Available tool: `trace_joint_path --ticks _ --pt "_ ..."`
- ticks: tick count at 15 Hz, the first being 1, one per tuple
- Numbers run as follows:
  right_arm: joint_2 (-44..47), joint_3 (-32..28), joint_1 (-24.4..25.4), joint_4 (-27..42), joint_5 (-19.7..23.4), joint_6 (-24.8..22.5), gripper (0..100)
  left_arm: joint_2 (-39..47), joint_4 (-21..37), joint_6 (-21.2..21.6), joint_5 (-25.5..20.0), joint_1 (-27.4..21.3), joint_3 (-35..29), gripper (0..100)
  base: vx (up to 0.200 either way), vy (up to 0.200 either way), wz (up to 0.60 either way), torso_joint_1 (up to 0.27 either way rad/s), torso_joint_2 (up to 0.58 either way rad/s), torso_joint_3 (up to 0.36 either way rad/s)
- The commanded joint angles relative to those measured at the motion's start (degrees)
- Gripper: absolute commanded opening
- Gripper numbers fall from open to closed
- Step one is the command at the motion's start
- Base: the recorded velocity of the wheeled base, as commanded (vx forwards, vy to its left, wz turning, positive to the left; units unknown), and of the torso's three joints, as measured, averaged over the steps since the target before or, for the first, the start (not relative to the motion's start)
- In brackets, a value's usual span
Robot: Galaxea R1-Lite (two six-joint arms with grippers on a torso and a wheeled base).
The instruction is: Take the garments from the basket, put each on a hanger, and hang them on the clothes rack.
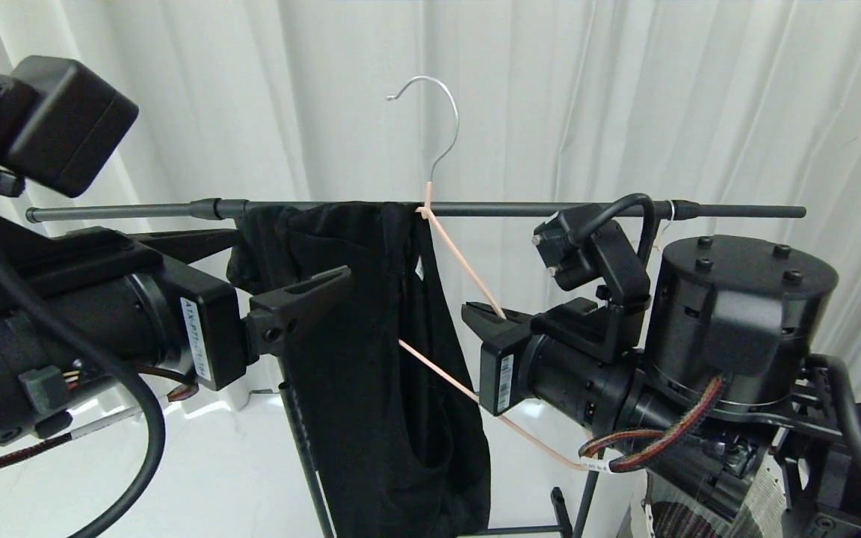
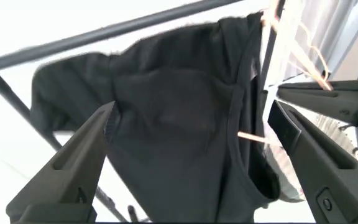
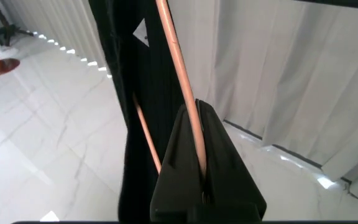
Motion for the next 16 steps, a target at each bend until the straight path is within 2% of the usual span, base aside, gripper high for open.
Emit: trace_joint_path --ticks 1,2,4,5,6,8,9,12,14,16 --pt "-0.3 1.2 -0.2 -0.1 0.1 -0.3 0 -0.9 0.0 0.7 0.0 0.8 1.6 100 0.0 0.0 0.0 0.0 0.0 0.0" --pt "-1.3 3.6 -1.0 -0.9 0.3 -1.6 0 -2.8 -0.1 0.9 -0.1 3.2 3.8 100 0.0 0.0 0.0 0.0 0.0 0.0" --pt "-2.7 6.8 -1.9 -2.7 2.7 -2.5 0 -6.0 -2.0 0.9 -0.4 4.6 6.5 100 0.0 0.0 0.0 0.0 0.0 0.0" --pt "-4.3 9.6 -3.3 -4.2 6.5 -3.0 0 -8.9 -2.8 1.2 -2.8 5.5 8.7 100 0.0 0.0 0.0 0.0 0.0 0.0" --pt "-6.6 13.2 -5.3 -4.4 12.2 -5.8 0 -13.0 -2.8 3.9 -7.8 6.7 11.4 100 0.0 0.0 0.0 0.0 0.0 0.0" --pt "-9.0 18.2 -7.4 -4.6 21.1 -9.8 0 -16.2 -2.8 9.4 -14.1 8.8 17.4 100 0.0 0.0 0.0 0.0 0.0 0.0" --pt "-9.7 20.1 -7.6 -5.1 23.3 -10.6 0 -17.1 -2.8 11.3 -16.9 8.7 19.7 100 0.0 0.0 0.0 0.0 0.0 0.0" --pt "-10.3 26.3 -7.6 -8.3 28.7 -12.5 0 -16.2 -2.8 15.6 -29.9 7.7 22.2 100 0.0 0.0 0.0 0.0 0.0 0.0" --pt "-10.6 30.2 -7.2 -9.9 31.3 -15.2 0 -11.5 -2.8 16.0 -34.9 7.3 22.1 100 0.0 0.0 0.0 0.0 0.0 0.0" --pt "-10.4 30.6 -6.3 -10.5 32.7 -16.8 0 -6.2 -2.8 15.9 -38.8 5.4 20.9 100 0.0 0.0 0.0 0.0 0.0 0.0"
